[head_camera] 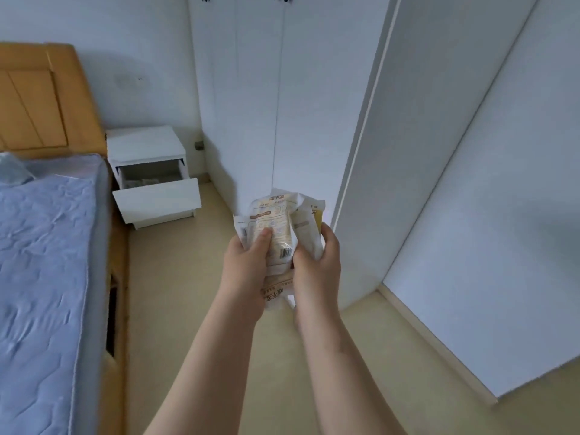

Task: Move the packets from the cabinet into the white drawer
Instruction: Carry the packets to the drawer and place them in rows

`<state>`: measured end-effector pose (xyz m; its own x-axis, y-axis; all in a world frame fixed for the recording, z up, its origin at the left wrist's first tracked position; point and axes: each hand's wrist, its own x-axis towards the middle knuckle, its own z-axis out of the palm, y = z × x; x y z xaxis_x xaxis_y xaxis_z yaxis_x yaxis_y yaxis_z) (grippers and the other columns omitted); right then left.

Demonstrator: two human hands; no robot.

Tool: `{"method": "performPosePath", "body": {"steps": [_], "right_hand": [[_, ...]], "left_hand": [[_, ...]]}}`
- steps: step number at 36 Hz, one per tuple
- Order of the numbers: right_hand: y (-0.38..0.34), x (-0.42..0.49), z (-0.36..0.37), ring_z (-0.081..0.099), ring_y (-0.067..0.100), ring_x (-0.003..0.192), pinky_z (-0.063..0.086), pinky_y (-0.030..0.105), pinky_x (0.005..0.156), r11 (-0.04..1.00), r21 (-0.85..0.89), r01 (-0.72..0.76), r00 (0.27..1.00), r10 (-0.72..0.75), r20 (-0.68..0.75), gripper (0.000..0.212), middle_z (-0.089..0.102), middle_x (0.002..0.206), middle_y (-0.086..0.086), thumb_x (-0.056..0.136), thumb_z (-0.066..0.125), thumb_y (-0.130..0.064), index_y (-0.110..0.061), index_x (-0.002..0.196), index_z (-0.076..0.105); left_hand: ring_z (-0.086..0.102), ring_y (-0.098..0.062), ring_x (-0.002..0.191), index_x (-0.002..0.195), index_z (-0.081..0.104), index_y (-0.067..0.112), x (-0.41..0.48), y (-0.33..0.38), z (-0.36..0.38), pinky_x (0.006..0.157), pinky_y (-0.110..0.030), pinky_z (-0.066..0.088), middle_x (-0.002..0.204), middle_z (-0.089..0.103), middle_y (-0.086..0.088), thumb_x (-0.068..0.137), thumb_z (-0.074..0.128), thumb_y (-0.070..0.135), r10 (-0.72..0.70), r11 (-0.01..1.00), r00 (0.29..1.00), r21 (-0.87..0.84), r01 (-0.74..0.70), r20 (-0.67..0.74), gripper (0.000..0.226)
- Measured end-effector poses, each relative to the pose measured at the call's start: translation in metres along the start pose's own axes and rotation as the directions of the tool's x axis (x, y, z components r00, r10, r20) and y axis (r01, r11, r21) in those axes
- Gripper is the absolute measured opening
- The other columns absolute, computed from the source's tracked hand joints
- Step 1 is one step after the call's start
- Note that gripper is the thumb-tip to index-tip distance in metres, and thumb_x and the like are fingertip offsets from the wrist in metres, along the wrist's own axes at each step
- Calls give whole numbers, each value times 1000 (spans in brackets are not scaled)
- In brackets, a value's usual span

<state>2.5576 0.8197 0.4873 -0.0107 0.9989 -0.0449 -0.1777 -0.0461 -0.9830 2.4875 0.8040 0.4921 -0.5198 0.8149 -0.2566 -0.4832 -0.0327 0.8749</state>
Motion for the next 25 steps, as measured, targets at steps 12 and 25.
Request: {"method": "performPosePath", "body": {"steps": [12,25], "right_hand": [[47,144,188,51,13,123,47,38,100,998,-51,-21,967,33,251,57,50,137,-5,91,49,-6,-29,142,36],[75,296,381,62,9,105,54,28,87,993,-41,-115,938,122,323,54,61,118,-7,89,48,1,-30,133,44]], "left_hand": [[70,-26,88,105,57,19,216,66,-71,80,-46,56,101,70,-8,95,53,19,122,992,965,13,-122,-233,10],[65,-24,95,108,47,21,441,153,-128,81,-45,56,108,63,-5,94,56,25,66,998,923,27,-60,-379,17]]}}
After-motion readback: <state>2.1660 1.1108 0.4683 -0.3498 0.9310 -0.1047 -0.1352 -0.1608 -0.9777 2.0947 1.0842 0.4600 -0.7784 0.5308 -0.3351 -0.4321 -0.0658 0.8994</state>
